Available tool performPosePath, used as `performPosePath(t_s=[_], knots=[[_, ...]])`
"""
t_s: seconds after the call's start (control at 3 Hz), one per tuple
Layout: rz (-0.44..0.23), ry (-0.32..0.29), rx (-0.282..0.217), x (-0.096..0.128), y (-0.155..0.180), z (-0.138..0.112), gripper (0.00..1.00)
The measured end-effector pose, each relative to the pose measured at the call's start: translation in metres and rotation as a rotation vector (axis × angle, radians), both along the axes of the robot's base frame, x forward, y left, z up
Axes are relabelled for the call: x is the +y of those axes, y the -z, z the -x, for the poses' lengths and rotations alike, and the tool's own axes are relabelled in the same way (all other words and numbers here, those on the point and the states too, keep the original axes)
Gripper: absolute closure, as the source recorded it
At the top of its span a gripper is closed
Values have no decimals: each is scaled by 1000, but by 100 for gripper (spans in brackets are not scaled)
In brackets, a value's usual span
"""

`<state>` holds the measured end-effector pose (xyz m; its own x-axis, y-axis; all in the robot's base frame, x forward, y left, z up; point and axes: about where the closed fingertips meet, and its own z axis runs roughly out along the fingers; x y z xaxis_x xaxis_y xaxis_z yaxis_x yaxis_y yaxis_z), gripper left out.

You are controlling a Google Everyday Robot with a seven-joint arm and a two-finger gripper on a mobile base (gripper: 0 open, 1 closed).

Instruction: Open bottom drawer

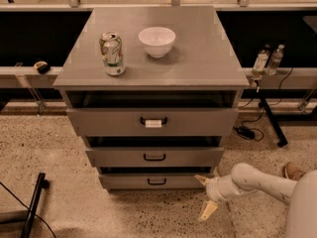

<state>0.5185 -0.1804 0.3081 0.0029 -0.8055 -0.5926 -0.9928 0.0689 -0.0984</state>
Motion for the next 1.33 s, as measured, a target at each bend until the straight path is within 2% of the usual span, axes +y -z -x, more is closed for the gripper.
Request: performPosePath(t_s=[0.67, 1.0, 1.33], knots=[[56, 6, -66, -10, 51, -51, 0], [111, 11, -99, -10, 68, -70, 0], [152, 39, -102, -14, 92, -86, 0]])
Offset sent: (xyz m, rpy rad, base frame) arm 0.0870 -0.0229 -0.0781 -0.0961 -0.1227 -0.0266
